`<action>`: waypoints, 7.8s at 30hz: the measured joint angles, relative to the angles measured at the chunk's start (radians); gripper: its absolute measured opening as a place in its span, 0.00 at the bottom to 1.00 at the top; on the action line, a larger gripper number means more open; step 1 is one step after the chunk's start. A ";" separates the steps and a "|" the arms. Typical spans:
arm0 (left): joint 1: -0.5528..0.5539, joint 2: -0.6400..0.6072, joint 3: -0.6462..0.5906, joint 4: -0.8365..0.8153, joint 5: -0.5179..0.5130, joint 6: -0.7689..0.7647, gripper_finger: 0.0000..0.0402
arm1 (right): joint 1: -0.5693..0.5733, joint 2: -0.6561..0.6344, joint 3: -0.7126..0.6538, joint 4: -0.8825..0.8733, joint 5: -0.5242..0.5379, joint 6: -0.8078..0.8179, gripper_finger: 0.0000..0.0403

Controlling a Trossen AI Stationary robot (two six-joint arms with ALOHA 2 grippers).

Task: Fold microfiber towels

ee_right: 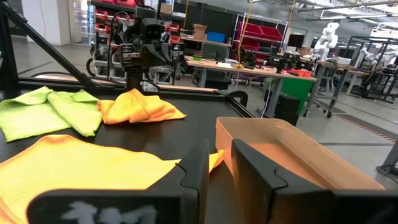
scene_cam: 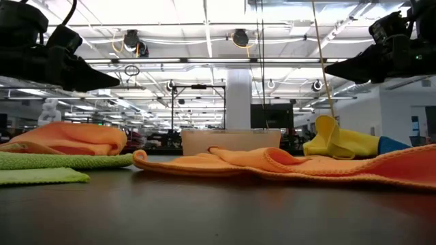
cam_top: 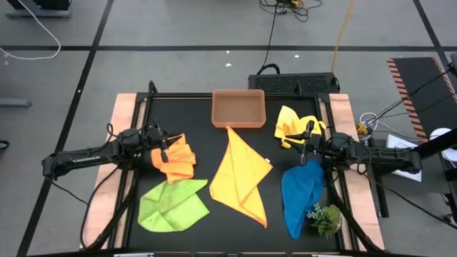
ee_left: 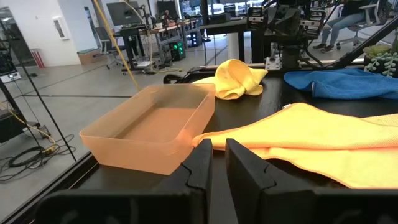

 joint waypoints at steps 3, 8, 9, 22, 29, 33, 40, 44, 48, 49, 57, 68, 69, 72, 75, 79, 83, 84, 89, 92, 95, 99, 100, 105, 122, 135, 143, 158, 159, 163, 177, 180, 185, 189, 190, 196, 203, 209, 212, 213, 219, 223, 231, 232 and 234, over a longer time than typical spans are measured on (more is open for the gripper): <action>0.000 0.000 0.000 0.000 0.000 0.000 0.12 | 0.000 0.000 0.000 0.000 0.000 0.000 0.15; 0.000 0.000 0.000 0.000 0.000 0.000 0.12 | 0.000 0.000 0.000 0.000 0.000 0.000 0.15; 0.000 0.000 0.000 0.000 0.000 0.000 0.12 | 0.000 0.000 0.000 0.000 0.000 0.000 0.15; 0.000 0.000 0.000 0.000 0.000 0.000 0.12 | 0.000 0.000 0.000 0.000 0.000 0.000 0.15; 0.000 0.000 0.000 0.000 0.000 0.000 0.12 | 0.000 0.000 0.000 0.000 0.000 0.000 0.15; 0.000 0.000 0.000 0.000 0.000 0.000 0.12 | 0.000 0.000 0.000 0.000 0.000 0.000 0.15; 0.000 0.000 0.000 0.000 0.000 0.000 0.12 | 0.000 0.000 0.000 0.000 0.000 0.000 0.15; 0.000 0.000 0.000 0.000 0.000 0.000 0.12 | 0.000 0.000 0.000 0.000 0.000 0.000 0.15; 0.000 0.000 0.000 0.000 0.000 0.000 0.12 | 0.000 0.000 0.000 0.000 0.000 0.000 0.15; 0.000 0.000 0.000 0.000 0.000 0.000 0.12 | 0.000 0.000 0.000 0.000 0.000 0.000 0.15; 0.000 0.000 0.000 0.000 0.000 0.000 0.12 | 0.000 0.000 0.000 0.000 0.000 0.000 0.15; 0.000 0.000 0.000 0.000 0.000 0.000 0.12 | 0.000 0.000 0.000 0.000 0.000 0.000 0.15; 0.000 0.000 0.000 0.000 0.000 0.000 0.12 | 0.000 0.000 0.000 0.000 0.000 0.000 0.15; 0.000 0.000 0.000 0.000 0.000 0.000 0.12 | 0.000 0.000 0.000 0.000 0.000 0.000 0.15; 0.000 0.000 0.000 0.000 0.000 0.000 0.12 | 0.000 0.000 0.000 0.000 0.000 0.000 0.15; 0.000 0.000 0.000 0.000 0.000 0.000 0.12 | 0.000 0.000 0.000 0.000 0.000 0.000 0.15; 0.000 0.000 0.000 0.000 0.000 0.000 0.12 | 0.000 0.000 0.000 0.000 0.000 0.000 0.15; 0.000 0.000 0.000 0.000 0.000 0.000 0.12 | 0.000 0.000 0.000 0.000 0.000 0.000 0.15; 0.000 0.000 0.000 0.000 0.000 0.000 0.12 | 0.000 0.000 0.000 0.000 0.000 0.000 0.15; 0.000 0.000 0.000 0.000 0.000 0.000 0.12 | 0.000 0.000 0.000 0.000 0.000 0.000 0.15; 0.000 0.000 0.000 0.000 0.000 0.000 0.12 | 0.000 0.000 0.000 0.001 0.000 0.000 0.15; 0.000 0.000 0.000 0.000 0.000 0.000 0.12 | 0.000 0.000 0.000 0.068 0.000 0.000 0.15; 0.000 0.000 0.000 0.000 0.000 0.000 0.12 | 0.000 0.000 0.000 0.091 0.000 0.000 0.15; 0.000 0.000 0.000 0.000 0.000 0.000 0.12 | 0.000 0.003 0.000 0.219 0.000 0.069 0.15; 0.000 0.000 0.000 0.000 0.000 0.000 0.12 | 0.101 0.271 0.000 0.366 -0.026 0.195 0.15; 0.000 0.000 0.000 0.000 0.000 0.000 0.12 | 0.196 0.508 0.055 0.388 0.058 0.236 0.15; 0.000 0.000 0.000 0.000 0.000 0.000 0.12 | 0.211 0.676 0.081 0.397 0.108 0.261 0.17; 0.000 0.000 0.000 0.000 0.000 0.000 0.12 | 0.179 0.946 0.167 0.289 0.105 0.443 0.41; 0.000 0.000 0.000 0.000 0.000 0.000 0.12 | 0.179 0.966 0.188 0.261 0.105 0.445 0.41; 0.000 0.000 0.000 0.000 0.000 0.000 0.12 | 0.179 1.034 0.242 0.208 0.102 0.447 0.41; 0.000 0.000 0.000 0.000 0.000 0.000 0.12 | 0.211 1.192 0.249 0.238 0.036 0.543 0.41; 0.000 0.000 0.000 0.000 0.000 0.000 0.12 | 0.225 1.215 0.251 0.261 0.041 0.549 0.41; 0.000 0.000 0.000 0.000 0.000 0.000 0.12 | 0.237 1.222 0.251 0.264 0.042 0.561 0.41; 0.000 0.000 0.000 0.000 0.000 0.000 0.12 | 0.240 1.223 0.251 0.262 0.034 0.563 0.41; 0.000 0.000 0.000 0.000 0.000 0.000 0.12 | 0.240 1.223 0.251 0.262 0.032 0.556 0.41; 0.000 0.000 0.000 0.000 0.000 0.000 0.12 | 0.240 1.223 0.251 0.258 0.029 0.543 0.35; 0.000 0.000 0.000 0.000 0.000 0.000 0.12 | 0.240 1.224 0.250 0.262 0.029 0.518 0.21; 0.000 0.000 0.000 0.000 0.000 0.000 0.12 | 0.240 1.225 0.249 0.266 0.026 0.515 0.08; 0.000 0.000 0.000 0.000 0.000 0.000 0.12 | 0.240 1.225 0.249 0.267 0.022 0.503 0.02; 0.000 0.000 0.000 0.000 0.000 0.000 0.12 | 0.240 1.225 0.249 0.268 0.022 0.500 0.01; 0.000 0.000 0.000 0.009 0.003 -0.045 0.12 | 0.241 1.221 0.248 0.277 0.019 0.499 0.00; 0.000 0.000 0.000 0.046 0.010 -0.179 0.12 | 0.241 1.221 0.248 0.283 0.017 0.501 0.00; -0.031 0.054 0.000 0.233 0.073 -0.215 0.12 | 0.241 1.221 0.248 0.293 0.022 0.506 0.00; -0.044 0.080 0.000 0.264 0.072 -0.209 0.12 | 0.241 1.221 0.248 0.297 0.023 0.506 0.00; -0.072 0.140 0.000 0.321 0.061 -0.175 0.12 | 0.241 1.221 0.248 0.309 0.023 0.500 0.00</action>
